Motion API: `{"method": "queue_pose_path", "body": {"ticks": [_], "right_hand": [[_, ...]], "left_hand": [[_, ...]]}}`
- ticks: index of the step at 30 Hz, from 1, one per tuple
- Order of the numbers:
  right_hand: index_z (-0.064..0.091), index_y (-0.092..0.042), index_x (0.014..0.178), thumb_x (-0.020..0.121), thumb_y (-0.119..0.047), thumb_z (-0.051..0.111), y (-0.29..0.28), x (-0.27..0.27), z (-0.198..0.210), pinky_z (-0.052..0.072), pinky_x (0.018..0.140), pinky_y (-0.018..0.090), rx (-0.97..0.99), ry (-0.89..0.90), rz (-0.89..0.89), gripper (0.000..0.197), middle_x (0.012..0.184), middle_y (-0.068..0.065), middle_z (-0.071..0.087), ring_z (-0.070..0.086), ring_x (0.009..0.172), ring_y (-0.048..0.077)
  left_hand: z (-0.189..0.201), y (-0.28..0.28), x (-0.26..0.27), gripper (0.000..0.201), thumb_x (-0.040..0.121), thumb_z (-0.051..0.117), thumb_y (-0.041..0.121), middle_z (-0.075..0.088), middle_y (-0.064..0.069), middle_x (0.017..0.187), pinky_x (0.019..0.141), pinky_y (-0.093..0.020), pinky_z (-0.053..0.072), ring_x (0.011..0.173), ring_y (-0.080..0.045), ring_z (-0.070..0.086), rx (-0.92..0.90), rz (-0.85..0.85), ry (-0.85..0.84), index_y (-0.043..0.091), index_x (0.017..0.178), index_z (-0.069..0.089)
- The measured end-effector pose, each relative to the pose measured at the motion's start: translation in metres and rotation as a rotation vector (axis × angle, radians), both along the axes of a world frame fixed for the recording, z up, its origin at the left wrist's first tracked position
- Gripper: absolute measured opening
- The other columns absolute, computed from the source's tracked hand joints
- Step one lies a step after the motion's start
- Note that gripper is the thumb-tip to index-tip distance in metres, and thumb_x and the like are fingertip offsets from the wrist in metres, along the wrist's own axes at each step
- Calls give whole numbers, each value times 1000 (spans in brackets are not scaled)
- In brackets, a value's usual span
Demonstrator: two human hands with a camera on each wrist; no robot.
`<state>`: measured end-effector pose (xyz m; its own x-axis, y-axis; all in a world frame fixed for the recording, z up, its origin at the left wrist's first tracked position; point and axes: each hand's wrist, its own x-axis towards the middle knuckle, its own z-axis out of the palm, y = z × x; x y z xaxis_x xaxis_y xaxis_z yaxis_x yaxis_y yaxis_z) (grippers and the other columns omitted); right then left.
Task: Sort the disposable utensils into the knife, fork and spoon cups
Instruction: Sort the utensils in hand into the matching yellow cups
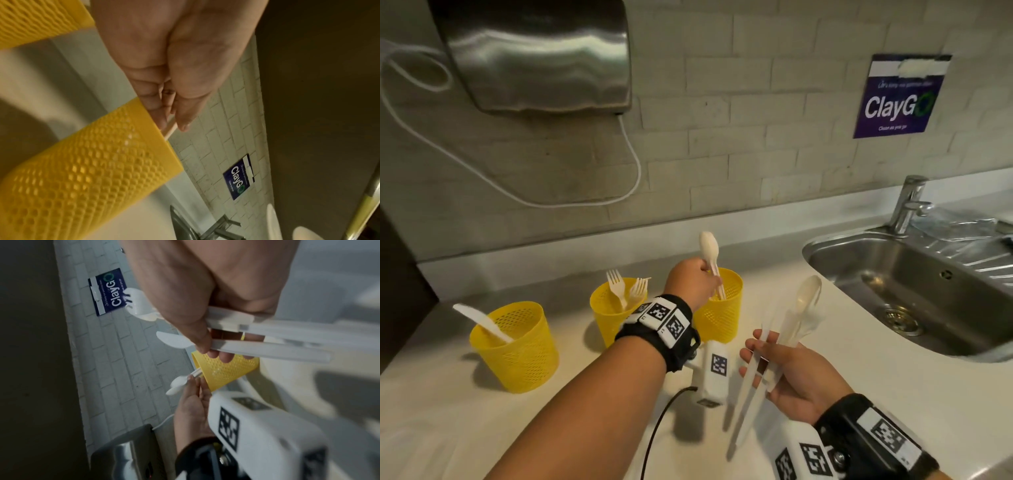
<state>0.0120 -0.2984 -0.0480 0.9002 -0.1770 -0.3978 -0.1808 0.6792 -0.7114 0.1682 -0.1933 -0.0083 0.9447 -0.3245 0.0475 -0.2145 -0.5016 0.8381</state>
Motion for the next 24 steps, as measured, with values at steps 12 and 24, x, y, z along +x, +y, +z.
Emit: {"method": "queue_pose_path", "body": {"ticks": [12, 24], "right_hand": [[59, -3, 83, 85, 0, 49, 61, 27, 21, 54, 46, 35, 83, -102, 304, 10, 61, 19, 66, 66, 51, 28], [71, -4, 86, 48, -12, 88, 117, 40, 12, 54, 64, 42, 196, -246, 714, 42, 75, 23, 67, 63, 57, 30]], "left_hand": [[-23, 84, -96, 16, 76, 72, 13, 58, 4, 65, 61, -23, 44, 62, -10, 52, -27, -241, 169, 25, 74, 61], [-30, 158, -103, 22, 89, 54, -1, 60, -2, 77, 50, -14, 39, 53, -2, 50, -361, -183, 491, 4, 110, 61]]}}
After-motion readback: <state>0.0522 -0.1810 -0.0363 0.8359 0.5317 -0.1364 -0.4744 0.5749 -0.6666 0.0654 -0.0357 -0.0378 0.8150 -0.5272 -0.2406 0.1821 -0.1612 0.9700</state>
